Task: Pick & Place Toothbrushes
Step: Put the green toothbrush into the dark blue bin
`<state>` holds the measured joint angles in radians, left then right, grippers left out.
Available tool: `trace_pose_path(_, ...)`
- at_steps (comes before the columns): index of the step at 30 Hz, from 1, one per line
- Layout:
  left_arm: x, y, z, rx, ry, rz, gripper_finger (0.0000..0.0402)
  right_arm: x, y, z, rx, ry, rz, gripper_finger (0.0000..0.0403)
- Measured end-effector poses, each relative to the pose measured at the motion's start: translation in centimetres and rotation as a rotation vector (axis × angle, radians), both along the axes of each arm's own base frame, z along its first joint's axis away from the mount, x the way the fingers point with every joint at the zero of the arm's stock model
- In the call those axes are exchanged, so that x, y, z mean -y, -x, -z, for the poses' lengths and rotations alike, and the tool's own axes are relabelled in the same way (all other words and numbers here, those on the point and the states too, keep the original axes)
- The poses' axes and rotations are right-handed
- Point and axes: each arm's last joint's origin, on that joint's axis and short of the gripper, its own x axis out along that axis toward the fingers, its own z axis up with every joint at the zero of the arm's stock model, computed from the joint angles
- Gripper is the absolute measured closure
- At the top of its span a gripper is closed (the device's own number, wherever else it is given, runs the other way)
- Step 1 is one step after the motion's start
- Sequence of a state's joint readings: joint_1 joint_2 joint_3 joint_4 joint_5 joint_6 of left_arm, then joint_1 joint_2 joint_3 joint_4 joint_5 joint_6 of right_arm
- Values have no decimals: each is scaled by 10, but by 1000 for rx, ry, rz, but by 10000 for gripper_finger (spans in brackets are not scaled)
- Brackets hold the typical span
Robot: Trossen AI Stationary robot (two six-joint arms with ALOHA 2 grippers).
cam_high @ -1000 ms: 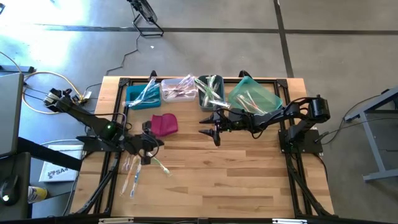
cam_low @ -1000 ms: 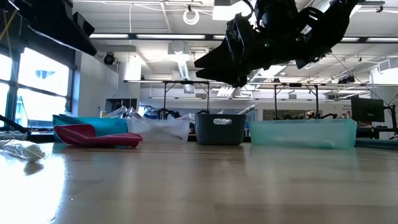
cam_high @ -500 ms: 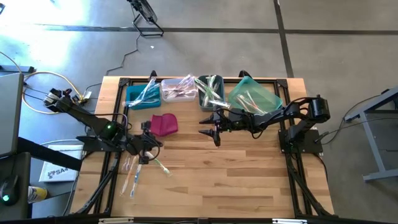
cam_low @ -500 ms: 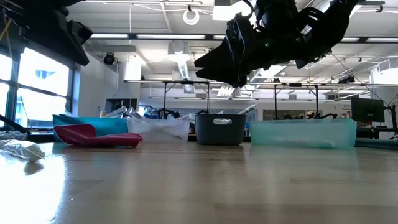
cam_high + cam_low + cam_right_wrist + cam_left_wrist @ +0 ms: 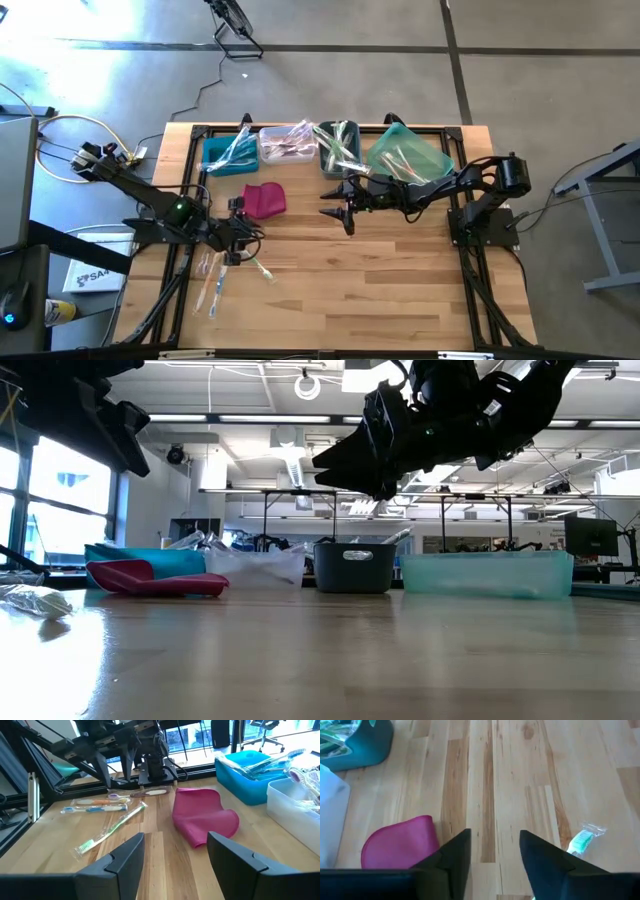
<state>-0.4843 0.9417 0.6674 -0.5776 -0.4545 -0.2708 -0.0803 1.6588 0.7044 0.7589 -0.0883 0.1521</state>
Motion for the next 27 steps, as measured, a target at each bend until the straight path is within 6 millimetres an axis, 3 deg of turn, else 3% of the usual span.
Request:
trace_pose_path(7, 0, 0, 0, 9, 56, -50, 195, 0, 0, 0, 0, 0, 0, 195)
trace_pose_path(14, 2, -2, 3, -26, 49, 1, 190, 0, 0, 0, 0, 0, 0, 195)
trace_pose_path(20, 10, -13, 21, -147, -15, 86, 190, 0, 0, 0, -1, 0, 1, 195)
trace_pose_path(27, 20, -23, 46, -319, 45, 158, 190, 0, 0, 0, -1, 0, 3, 195)
